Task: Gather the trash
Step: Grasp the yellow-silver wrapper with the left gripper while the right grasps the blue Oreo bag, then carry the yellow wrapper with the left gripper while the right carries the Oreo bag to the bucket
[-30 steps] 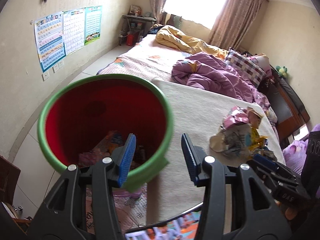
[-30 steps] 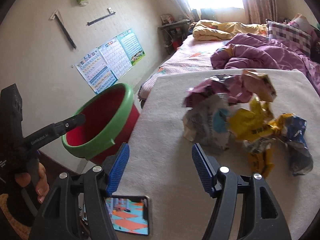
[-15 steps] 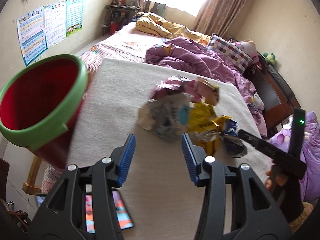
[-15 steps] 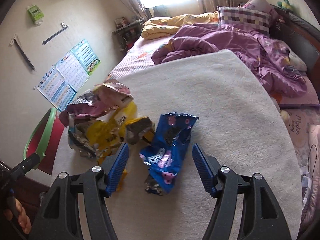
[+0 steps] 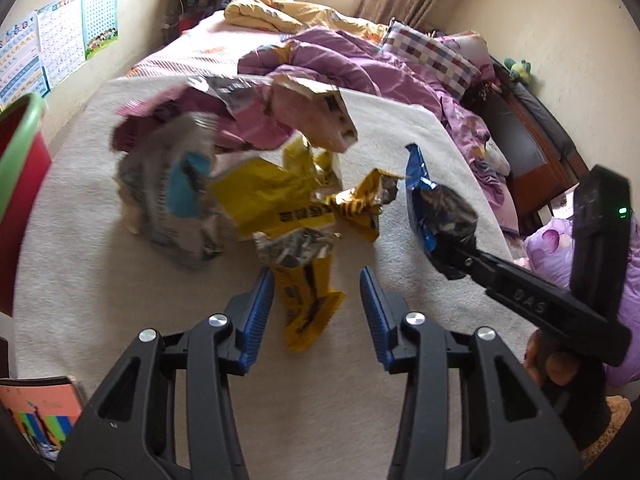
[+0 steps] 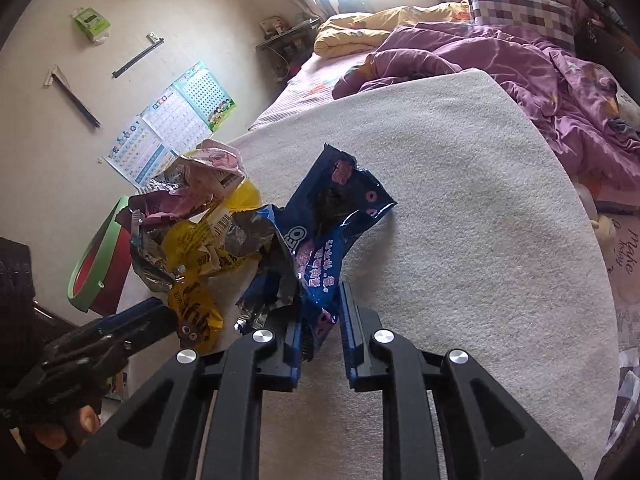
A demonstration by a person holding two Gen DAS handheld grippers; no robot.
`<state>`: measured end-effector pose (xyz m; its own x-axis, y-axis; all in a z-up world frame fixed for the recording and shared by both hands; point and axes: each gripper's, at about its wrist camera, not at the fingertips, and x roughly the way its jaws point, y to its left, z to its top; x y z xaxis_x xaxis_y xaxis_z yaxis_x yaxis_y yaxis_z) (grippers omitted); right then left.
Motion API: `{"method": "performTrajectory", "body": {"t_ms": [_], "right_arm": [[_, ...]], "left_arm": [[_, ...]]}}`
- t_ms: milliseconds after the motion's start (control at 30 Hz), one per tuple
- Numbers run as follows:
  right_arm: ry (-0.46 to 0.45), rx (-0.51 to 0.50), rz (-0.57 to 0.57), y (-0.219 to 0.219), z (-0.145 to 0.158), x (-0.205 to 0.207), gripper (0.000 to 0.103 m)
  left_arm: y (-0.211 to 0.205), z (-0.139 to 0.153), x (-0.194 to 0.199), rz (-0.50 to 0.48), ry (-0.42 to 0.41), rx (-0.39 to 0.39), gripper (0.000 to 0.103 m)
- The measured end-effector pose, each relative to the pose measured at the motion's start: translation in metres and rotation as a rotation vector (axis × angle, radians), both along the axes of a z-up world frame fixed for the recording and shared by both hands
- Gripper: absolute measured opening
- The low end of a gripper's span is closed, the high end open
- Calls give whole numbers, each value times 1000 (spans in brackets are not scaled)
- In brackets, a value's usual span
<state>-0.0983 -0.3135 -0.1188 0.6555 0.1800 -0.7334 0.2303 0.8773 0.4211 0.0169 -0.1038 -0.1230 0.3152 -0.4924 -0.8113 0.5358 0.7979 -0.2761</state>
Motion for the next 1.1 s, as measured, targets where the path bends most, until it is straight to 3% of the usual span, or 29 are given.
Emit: {"method": "performTrajectory", "body": {"t_ms": [67, 100, 133, 167, 367, 633, 700, 800, 833, 1100], "right_arm": [[8, -5, 5, -1, 3, 0, 26], [6, 3, 6, -1, 4, -1, 35], [-1, 12, 0, -6, 7, 2, 55], [-10, 20, -7, -6, 10, 1, 61], [-39, 20, -28, -14, 21, 8, 62], [51, -31, 22, 1, 0, 33, 62], [58, -33, 25, 4, -4, 33, 59], [51, -55, 39, 8, -3, 33, 34], [52, -60, 50, 10, -2, 33, 18], [-31, -51, 32, 13, 21, 23, 15]], "left_arm": [[-7, -9, 3, 6, 18, 18, 40], [-9, -12, 5, 9, 27, 25, 35], [-11, -16, 6, 11, 39, 29, 30], [-13, -19, 8, 9, 55, 35, 26], [-9, -20, 10, 29, 67, 20, 24], [6, 7, -7, 59, 3, -14, 22], [10, 11, -10, 68, -6, -29, 22], [12, 17, -12, 65, -29, -32, 22], [11, 19, -13, 63, -35, -31, 22], [19, 31, -17, 53, -68, -39, 22]]}}
